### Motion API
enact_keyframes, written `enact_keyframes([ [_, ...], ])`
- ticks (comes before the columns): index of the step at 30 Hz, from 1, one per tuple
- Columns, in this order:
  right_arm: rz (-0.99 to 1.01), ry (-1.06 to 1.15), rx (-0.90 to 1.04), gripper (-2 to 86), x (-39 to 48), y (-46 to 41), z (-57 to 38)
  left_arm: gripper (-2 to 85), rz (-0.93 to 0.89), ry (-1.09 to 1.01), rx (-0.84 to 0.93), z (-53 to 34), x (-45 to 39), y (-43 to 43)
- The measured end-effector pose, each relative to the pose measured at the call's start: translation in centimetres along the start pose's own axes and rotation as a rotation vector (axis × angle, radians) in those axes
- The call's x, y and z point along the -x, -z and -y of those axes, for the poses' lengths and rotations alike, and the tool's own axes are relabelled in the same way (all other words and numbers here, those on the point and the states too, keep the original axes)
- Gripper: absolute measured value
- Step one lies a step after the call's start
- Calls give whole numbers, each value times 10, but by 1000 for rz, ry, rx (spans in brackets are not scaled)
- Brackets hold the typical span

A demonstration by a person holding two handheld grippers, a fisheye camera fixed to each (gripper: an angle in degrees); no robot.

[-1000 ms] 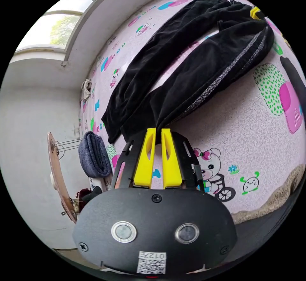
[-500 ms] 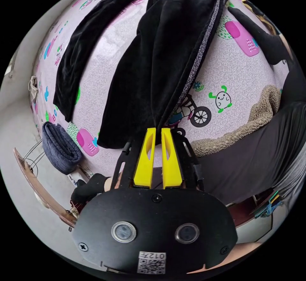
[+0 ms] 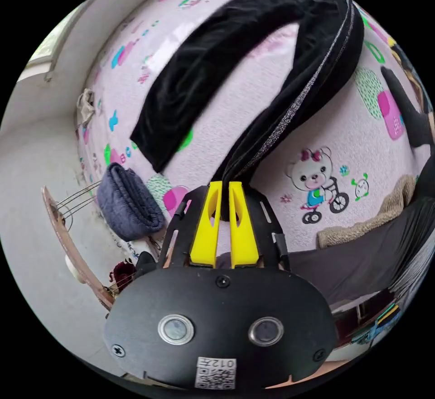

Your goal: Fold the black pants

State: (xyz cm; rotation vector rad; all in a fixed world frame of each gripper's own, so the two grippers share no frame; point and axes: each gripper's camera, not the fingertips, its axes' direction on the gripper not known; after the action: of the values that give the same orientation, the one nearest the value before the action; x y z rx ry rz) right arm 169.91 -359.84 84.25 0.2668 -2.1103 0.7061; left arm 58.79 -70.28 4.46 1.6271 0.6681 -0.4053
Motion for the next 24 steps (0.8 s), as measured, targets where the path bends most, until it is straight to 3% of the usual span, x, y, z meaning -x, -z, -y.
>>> enact_keyframes([
  [4,67,236,-108,7,148,63,58,4,216,142,-130,-12,94,72],
  [8,91,282,-148,6,177,92,69,4,219,106,-227,-43,118,102],
  [12,30,196,-51,7,112,60,53,6,148,-23,-168,-46,92,60],
  [16,-43,-1,64,7,-4,-3,18,13,-75,-147,3,-30,45,-40],
  [20,-77,-119,86,7,-60,-25,-9,32,-259,-128,154,-33,25,-115],
  [24,-80,-93,77,7,-53,-22,0,52,-435,0,63,-62,65,-118],
])
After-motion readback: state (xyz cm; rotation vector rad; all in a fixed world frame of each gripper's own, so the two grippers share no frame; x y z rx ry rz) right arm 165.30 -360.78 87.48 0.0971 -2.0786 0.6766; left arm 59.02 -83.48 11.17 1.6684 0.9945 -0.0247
